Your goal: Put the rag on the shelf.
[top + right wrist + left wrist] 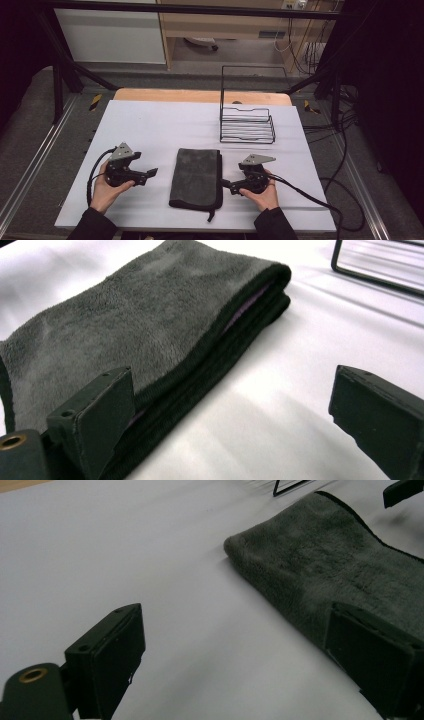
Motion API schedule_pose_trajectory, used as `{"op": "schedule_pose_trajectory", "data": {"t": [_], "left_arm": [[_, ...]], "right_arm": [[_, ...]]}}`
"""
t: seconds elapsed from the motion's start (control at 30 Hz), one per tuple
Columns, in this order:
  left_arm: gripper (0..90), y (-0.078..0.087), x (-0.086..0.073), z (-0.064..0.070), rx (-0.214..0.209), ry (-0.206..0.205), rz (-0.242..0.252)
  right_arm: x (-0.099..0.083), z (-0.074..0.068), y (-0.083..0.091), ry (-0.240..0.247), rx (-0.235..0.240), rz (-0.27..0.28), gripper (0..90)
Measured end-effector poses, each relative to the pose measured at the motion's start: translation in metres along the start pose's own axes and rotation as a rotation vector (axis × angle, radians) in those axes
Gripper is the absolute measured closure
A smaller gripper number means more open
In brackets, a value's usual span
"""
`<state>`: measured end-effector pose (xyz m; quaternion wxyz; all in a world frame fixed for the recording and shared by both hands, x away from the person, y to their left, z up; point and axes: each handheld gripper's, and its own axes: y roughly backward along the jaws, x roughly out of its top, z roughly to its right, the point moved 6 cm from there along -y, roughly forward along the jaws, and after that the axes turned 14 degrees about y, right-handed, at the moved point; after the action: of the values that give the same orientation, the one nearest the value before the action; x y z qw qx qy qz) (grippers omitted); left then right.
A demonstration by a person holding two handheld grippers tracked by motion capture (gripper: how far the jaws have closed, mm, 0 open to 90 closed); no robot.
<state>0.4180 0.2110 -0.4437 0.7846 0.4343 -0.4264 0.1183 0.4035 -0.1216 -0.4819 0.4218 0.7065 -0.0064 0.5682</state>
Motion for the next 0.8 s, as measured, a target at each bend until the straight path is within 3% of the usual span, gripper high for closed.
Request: {"op": "schedule_pose_trajectory", "data": {"t": [0.2, 0.43, 0.8], "left_arm": [[10.2, -0.019, 0.013, 0.007, 0.012, 0.003, -0.020], [12.3, -0.039, 0.026, 0.012, 0.026, 0.046, -0.023], [16.8, -0.074, 0.038, 0.024, 0.048, 0.074, -0.068]], "right_arm": [[-0.001, -0.002, 0.004, 0.021, -0.011, -0.006, 3.5], [-0.002, -0.002, 0.006, 0.024, -0.020, -0.015, 3.0], [-0.002, -0.002, 0.007, 0.022, -0.022, -0.016, 3.0]]}}
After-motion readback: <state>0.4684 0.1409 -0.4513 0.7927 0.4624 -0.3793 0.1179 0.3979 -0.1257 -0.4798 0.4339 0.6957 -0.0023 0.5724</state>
